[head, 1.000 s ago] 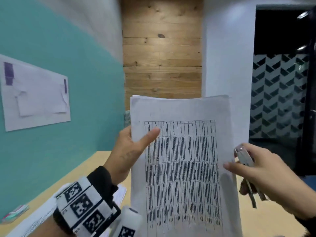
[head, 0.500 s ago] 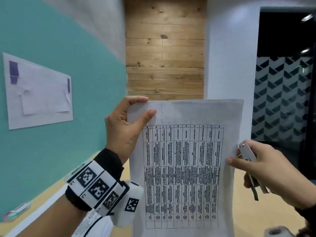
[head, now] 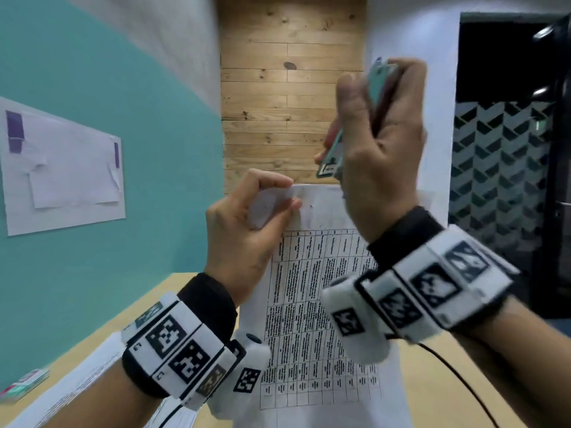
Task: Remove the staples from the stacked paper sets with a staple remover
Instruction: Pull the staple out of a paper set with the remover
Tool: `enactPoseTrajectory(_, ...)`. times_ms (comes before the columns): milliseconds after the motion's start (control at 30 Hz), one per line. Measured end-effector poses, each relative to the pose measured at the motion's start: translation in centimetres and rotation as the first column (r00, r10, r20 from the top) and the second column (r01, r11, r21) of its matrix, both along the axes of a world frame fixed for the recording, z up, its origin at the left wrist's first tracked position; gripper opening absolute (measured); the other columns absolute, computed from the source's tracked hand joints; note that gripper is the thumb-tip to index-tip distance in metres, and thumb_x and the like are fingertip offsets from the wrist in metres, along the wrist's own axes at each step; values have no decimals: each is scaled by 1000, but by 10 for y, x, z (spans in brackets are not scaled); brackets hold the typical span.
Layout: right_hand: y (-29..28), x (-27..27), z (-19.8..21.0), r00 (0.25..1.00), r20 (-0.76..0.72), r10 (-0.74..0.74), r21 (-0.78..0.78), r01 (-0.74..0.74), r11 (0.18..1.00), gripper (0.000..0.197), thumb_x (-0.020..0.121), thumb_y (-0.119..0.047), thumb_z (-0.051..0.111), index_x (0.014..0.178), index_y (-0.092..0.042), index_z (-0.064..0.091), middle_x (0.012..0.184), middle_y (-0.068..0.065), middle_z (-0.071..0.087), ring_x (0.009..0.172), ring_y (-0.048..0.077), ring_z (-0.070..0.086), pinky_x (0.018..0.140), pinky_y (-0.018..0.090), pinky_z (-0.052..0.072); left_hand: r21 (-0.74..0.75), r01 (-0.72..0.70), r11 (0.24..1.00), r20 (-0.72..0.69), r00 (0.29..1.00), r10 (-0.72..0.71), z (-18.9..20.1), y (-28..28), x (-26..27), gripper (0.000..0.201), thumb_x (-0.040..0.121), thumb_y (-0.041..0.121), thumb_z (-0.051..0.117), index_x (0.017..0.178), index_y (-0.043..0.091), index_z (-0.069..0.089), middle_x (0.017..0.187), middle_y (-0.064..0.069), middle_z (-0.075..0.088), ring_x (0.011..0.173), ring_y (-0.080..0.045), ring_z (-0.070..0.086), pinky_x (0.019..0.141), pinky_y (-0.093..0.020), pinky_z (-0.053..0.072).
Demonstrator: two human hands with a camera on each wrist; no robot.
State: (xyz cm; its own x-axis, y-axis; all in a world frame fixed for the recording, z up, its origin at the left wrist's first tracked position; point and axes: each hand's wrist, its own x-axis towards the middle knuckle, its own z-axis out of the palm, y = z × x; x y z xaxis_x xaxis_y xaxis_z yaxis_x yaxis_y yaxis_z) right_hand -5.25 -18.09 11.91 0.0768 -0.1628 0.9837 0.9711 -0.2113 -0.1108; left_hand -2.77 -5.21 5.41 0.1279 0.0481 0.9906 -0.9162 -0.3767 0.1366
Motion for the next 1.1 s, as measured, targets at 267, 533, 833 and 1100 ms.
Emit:
enactPoseTrajectory(267,23,24,-4,979,-150,-136,33,142,989,27,91,-44,44,71,-31,30,53,-11,39,53,28,59,52,47,48,9,-8,1000,32,999,7,3,-6,-7,18,78,20,68,93,21,59,90,18,64,81,7,61,73,-10,47)
enactPoseTrajectory(533,22,30,-9,960,-142,-242,-94,231,968,38,95,-35,49,66,-29,25,49,-12,31,47,-3,43,46,14,30,-5,-131,991,83,988,131,0,-7,-10,25,79,20,68,102,23,57,93,25,58,77,13,59,69,-8,48)
enactPoseTrajectory(833,20,27,-7,954,-180,-240,-81,229,970,37,95,-38,46,66,-28,25,52,-11,30,47,2,38,50,23,26,-221,190,957,-127,967,-221,-5,-5,-11,10,77,22,71,73,23,62,66,7,64,61,-5,55,60,-18,49)
enactPoseTrajectory(1100,29,19,-10,951,-183,-251,-95,237,967,39,94,-41,47,64,-29,25,52,-12,32,50,6,35,56,30,29,-222,119,968,-77,987,-139,-6,-7,-3,8,79,39,62,72,40,67,78,2,65,71,-4,55,68,-23,46)
